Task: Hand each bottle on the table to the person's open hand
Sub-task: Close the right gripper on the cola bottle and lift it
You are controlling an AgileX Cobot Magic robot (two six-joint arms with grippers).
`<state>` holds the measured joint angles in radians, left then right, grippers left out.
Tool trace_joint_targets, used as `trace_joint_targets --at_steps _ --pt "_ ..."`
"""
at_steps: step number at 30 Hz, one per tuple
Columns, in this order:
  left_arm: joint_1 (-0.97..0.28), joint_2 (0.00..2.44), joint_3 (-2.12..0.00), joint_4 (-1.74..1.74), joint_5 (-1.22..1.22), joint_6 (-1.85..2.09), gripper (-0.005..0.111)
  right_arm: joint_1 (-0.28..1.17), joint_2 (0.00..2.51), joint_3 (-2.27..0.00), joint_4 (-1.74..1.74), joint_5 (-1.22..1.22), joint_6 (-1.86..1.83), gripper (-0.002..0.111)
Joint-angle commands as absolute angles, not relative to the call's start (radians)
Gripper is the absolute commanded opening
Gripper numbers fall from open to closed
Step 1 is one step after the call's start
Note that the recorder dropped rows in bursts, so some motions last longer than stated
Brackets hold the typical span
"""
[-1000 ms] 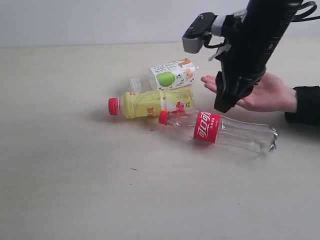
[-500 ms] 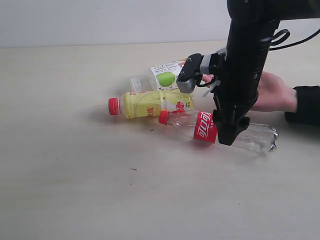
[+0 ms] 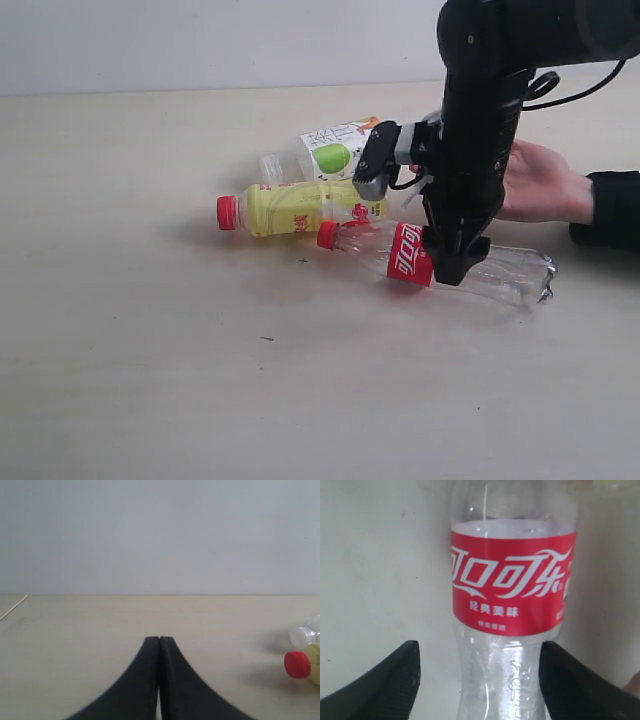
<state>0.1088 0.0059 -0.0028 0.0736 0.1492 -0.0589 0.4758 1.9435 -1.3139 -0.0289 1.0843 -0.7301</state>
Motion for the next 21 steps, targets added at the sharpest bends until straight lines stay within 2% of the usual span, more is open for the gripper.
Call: trace_joint_targets --at_steps 1,6,9,21 --pt "0.109 0.0 0.0 0.076 0.147 -0.06 0.002 0.477 1.959 -1.313 -0.072 1.042 -0.733 0.065" --pt "0.109 0.0 0.0 0.076 0.147 -0.06 0.002 0.477 1.99 -1.313 -0.099 1.036 -0.73 0.066" --pt "0.109 0.0 0.0 0.076 0.147 -0.06 0.002 0.477 2.027 -1.313 -0.099 1.033 -0.73 0.071" --pt "0.109 0.0 0.0 0.076 0.147 -0.06 0.002 0.477 2.098 -1.313 -0.099 1.025 -0.705 0.071"
